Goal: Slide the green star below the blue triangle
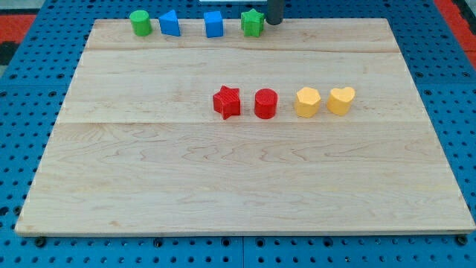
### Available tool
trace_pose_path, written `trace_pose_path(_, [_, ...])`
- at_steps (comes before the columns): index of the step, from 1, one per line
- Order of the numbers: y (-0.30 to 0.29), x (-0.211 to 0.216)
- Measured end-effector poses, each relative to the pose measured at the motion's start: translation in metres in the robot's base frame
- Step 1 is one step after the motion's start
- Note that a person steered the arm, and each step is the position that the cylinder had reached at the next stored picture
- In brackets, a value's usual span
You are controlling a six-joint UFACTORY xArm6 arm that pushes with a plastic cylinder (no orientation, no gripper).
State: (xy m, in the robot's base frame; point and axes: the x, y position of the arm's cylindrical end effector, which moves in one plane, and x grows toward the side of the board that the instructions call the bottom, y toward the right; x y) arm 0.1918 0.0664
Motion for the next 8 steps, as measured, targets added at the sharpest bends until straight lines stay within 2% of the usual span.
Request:
trace_pose_path(2, [-0.018, 0.001])
trace_pose_path(3, [-0.035, 0.029])
trace_pose_path(4, [-0.064, 0.079])
trace_pose_path(5, [-0.063, 0.121])
trace_pose_path(6, [-0.014, 0.057])
trace_pose_path(7, [-0.014, 0.001])
trace_pose_path(8, [-0.079, 0.032])
